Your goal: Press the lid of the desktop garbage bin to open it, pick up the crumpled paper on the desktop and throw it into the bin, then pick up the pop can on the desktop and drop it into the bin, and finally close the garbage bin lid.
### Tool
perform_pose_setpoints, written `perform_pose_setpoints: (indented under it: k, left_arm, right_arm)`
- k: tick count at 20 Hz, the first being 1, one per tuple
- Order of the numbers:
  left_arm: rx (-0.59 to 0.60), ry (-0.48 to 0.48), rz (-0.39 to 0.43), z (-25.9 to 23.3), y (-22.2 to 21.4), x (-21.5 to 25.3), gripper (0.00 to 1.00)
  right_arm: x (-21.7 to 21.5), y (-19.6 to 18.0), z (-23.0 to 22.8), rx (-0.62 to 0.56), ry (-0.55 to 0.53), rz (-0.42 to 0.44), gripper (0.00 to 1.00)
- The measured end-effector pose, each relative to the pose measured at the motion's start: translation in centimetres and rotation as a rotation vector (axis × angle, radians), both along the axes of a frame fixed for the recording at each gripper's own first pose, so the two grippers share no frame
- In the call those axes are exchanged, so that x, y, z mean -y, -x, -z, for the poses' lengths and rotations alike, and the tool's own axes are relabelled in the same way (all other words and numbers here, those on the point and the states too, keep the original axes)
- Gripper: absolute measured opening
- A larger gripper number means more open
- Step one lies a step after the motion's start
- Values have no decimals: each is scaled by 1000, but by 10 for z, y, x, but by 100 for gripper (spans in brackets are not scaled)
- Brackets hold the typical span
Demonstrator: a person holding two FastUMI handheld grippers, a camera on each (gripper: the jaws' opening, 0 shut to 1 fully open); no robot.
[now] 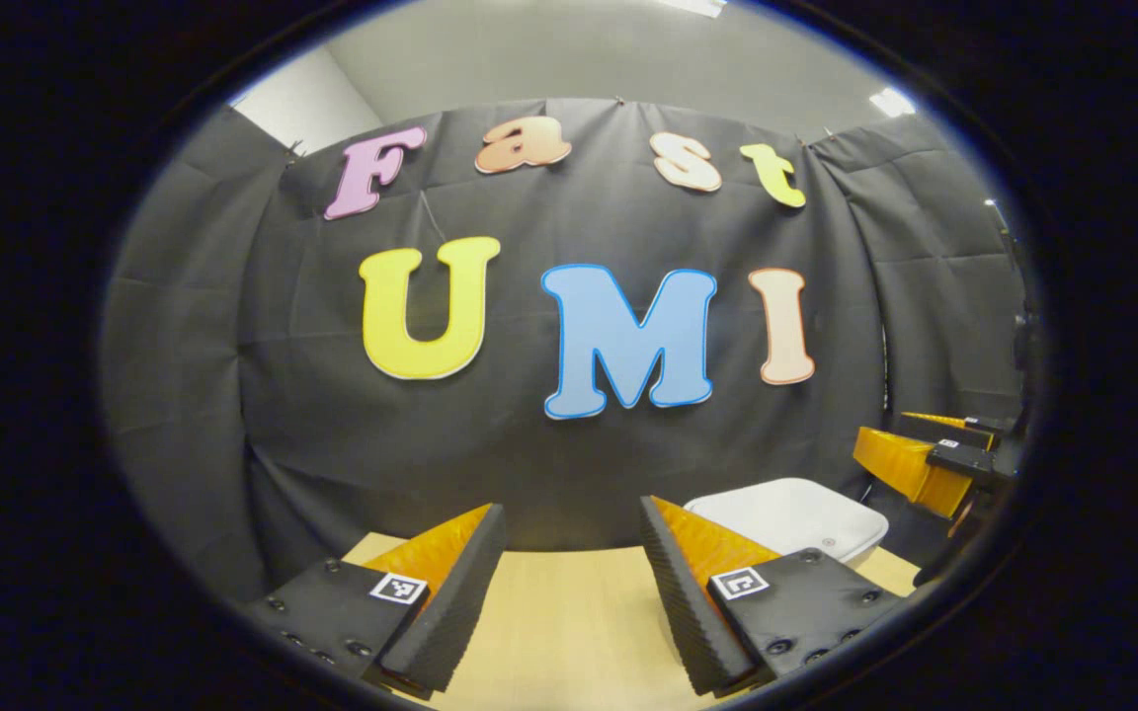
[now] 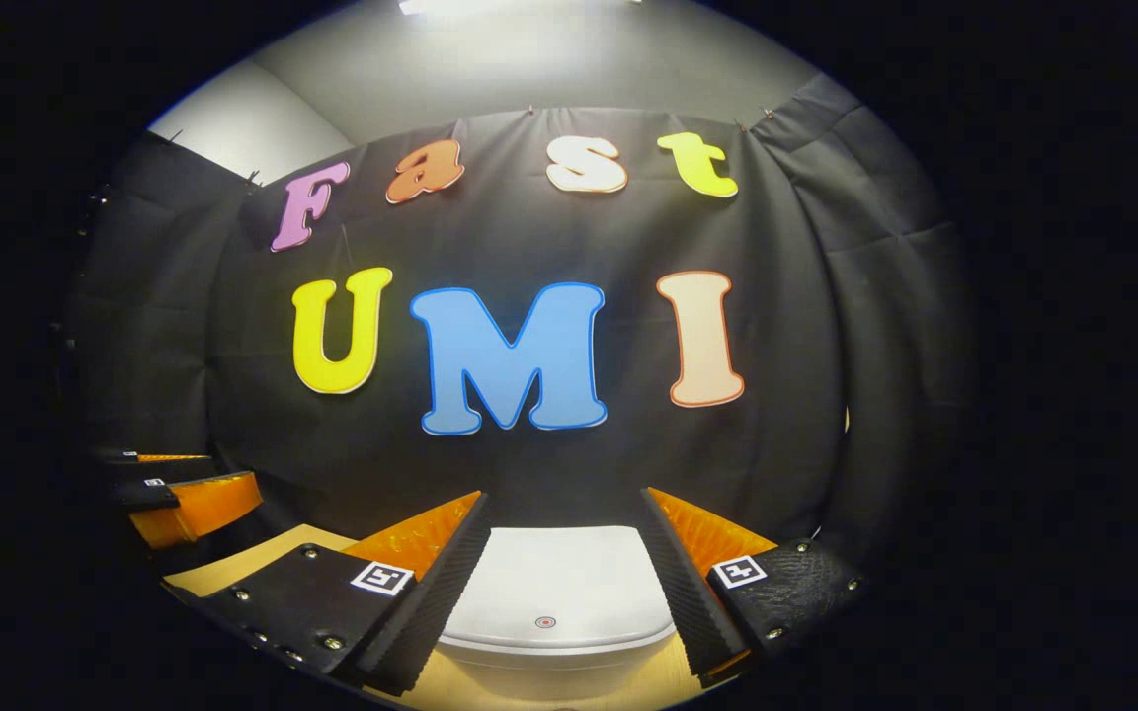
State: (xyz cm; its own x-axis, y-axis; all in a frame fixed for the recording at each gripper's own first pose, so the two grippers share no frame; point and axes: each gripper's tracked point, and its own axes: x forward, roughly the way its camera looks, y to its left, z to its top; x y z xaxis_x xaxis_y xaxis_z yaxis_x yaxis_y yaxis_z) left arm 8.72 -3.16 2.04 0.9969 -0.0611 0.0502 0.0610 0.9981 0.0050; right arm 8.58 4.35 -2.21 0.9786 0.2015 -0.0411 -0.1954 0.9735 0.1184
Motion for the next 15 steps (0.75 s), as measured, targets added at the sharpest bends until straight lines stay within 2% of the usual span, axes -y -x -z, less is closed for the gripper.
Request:
perform_pose_setpoints:
  k: [6, 10, 13, 15]
  left_arm:
    - [89, -58, 56, -35, 26, 28, 89]
    - [80, -30, 116, -33, 40, 43, 88]
    - [63, -10, 155, -27, 48, 48, 84]
    - [56, -6, 180, -24, 51, 51, 87]
  right_arm:
    - [0, 23, -23, 63, 32, 2, 95]
    - [-3, 42, -26, 82, 78, 4, 95]
    - [-5, 55, -22, 67, 85, 11, 95]
    - [-4, 63, -21, 60, 85, 23, 95]
